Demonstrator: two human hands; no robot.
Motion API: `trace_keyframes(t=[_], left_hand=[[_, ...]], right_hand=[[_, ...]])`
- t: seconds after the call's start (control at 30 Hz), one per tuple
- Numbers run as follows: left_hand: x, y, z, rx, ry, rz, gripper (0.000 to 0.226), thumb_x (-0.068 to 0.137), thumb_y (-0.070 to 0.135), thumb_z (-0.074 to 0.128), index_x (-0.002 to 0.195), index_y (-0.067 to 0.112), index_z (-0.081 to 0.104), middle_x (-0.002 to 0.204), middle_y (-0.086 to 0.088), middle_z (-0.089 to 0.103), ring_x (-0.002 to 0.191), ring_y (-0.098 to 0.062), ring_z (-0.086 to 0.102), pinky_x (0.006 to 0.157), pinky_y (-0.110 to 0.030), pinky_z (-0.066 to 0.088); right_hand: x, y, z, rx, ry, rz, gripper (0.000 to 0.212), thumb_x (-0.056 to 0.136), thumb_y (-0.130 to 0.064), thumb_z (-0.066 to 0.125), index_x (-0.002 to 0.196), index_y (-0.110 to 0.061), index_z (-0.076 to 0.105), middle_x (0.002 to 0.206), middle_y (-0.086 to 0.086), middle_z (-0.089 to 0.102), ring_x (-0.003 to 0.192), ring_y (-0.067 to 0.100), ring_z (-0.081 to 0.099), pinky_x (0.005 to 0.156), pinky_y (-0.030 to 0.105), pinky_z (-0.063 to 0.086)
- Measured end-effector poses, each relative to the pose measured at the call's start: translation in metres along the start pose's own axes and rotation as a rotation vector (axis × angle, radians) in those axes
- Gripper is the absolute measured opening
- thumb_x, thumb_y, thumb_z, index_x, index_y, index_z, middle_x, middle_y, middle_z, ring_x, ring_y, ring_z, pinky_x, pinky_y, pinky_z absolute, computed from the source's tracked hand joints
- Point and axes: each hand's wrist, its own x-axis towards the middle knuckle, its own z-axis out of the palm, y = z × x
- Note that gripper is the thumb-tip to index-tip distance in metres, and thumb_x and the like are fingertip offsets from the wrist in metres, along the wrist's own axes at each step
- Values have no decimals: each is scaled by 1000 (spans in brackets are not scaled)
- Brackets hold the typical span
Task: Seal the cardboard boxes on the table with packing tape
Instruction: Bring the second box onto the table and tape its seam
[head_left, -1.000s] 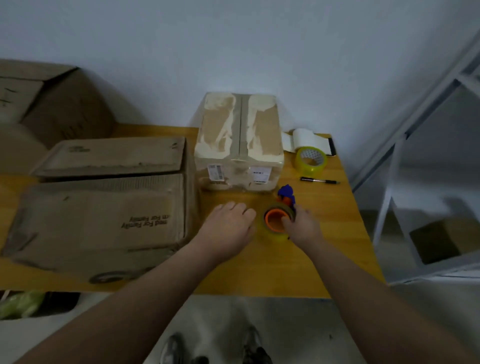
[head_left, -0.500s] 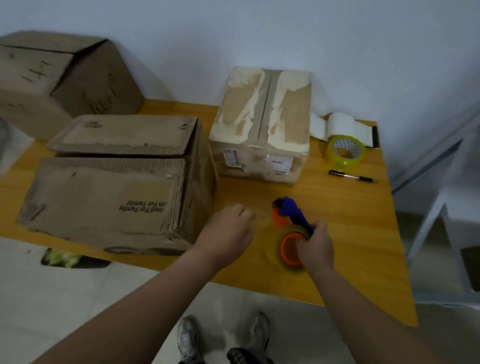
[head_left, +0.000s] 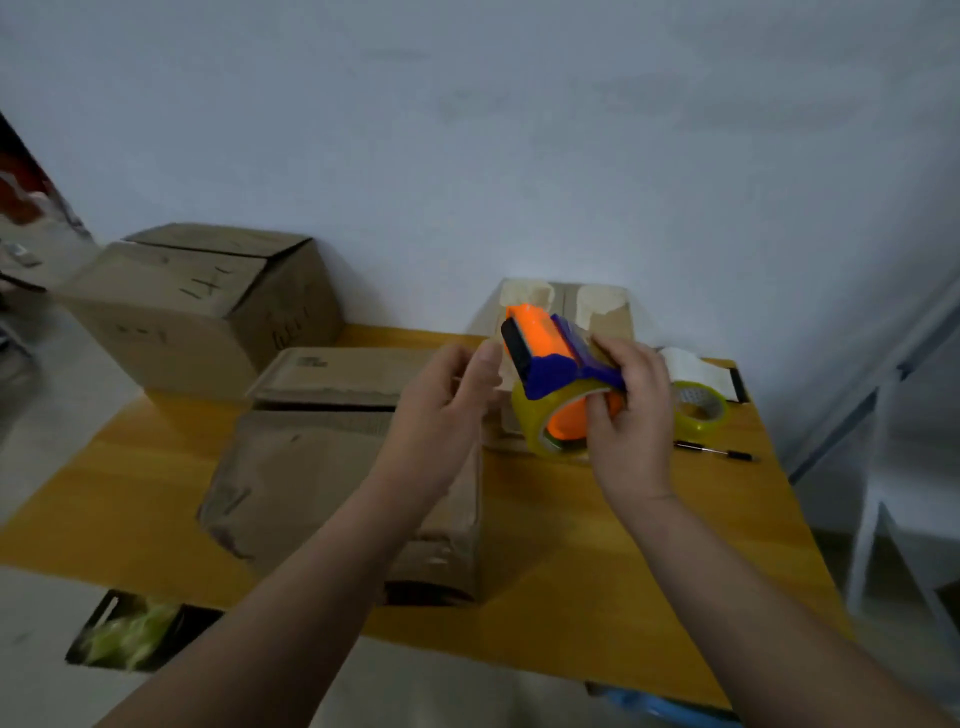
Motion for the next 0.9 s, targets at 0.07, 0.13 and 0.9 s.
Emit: trace_keyframes(t=[0.07,0.13,0.9], left_hand=[[6,1,-27,-76,28,-70,33,88,47,52,79,15,57,79,-5,66,73,-12,62,69,-27,52],[12,-1,-56,-127,61,-104,22,90,28,61,78,11,54,81,-11,66,68,-11,60,65,-22,51],[65,-76,-204,-404,-218,-694,15,83,-6,64,97,-4,59,86,-14,64,71,-14,61,49,-15,51]], right_hand=[[0,-21,18,-9,12,-27,50,78,6,50,125,-10,58,121,-2,49,117,24,49,99,35,44],[-1,-41,38,-44,35,-31,50,78,9,52,125,-10,58,121,5,52,115,24,50,98,33,44],[-53,-115,152,-372,-74,96,54,87,6,54,136,-17,53,135,3,51,126,22,43,99,27,36]])
